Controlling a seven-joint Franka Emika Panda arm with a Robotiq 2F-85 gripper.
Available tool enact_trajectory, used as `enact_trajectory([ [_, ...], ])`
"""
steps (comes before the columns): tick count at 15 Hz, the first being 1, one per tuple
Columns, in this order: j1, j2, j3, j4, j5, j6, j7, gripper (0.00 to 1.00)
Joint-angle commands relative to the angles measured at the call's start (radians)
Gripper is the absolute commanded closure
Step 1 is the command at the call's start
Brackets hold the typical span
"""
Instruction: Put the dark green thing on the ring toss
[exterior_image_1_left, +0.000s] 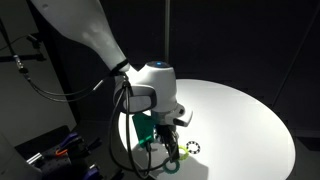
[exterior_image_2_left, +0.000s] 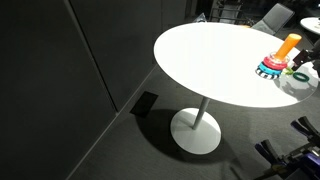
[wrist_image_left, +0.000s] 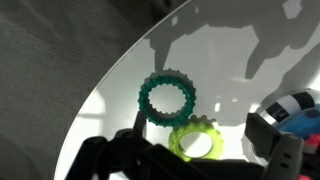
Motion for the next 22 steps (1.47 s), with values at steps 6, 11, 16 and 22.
enact_trajectory([
  [6, -0.025, 0.033, 0.029, 0.002, 0.017, 0.002, -0.034, 0.34],
  [11, -0.029, 0.044, 0.031, 0.007, 0.017, 0.003, -0.036, 0.27],
  [16, -0.027, 0.056, 0.025, 0.016, 0.008, 0.010, -0.033, 0.23],
  [22, -0.027, 0.073, 0.019, 0.033, -0.002, 0.024, -0.034, 0.37],
])
